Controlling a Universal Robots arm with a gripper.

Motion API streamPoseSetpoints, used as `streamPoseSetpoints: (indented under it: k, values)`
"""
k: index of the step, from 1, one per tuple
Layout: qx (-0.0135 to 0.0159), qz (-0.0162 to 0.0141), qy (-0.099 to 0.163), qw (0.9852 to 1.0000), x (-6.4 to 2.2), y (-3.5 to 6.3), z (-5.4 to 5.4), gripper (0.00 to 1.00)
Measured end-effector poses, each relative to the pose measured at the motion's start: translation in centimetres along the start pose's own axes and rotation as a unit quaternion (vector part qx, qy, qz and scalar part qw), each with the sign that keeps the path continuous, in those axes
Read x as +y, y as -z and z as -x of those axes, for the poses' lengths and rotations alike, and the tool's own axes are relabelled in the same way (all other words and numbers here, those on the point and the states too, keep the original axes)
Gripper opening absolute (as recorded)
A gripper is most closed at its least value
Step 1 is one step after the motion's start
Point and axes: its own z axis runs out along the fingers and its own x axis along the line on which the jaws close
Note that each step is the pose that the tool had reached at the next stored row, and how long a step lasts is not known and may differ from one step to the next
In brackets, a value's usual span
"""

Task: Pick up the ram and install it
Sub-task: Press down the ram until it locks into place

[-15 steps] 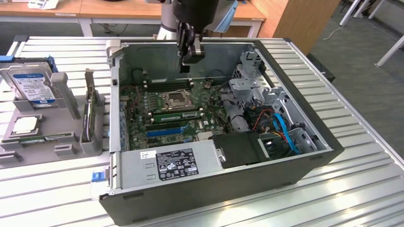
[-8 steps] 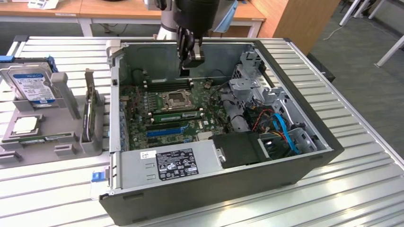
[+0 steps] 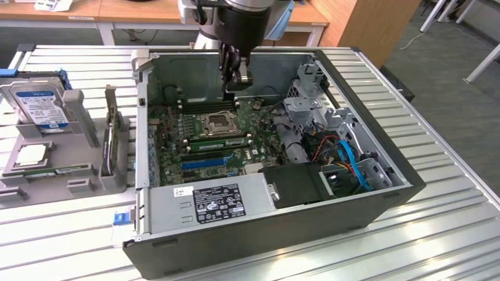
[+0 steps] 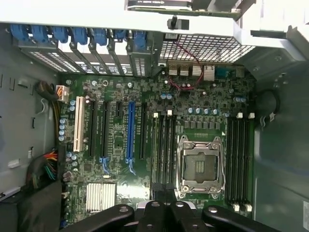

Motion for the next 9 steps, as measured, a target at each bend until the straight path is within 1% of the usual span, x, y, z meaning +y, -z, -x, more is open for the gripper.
streamPoseSetpoints:
  k: [5, 9]
  values:
    - [0.0001, 0.0000, 0.000, 1.0000, -0.08, -0.07, -0.01, 0.10]
    - [0.0000, 0.0000, 0.000, 1.0000, -0.66, -0.05, -0.02, 0.10]
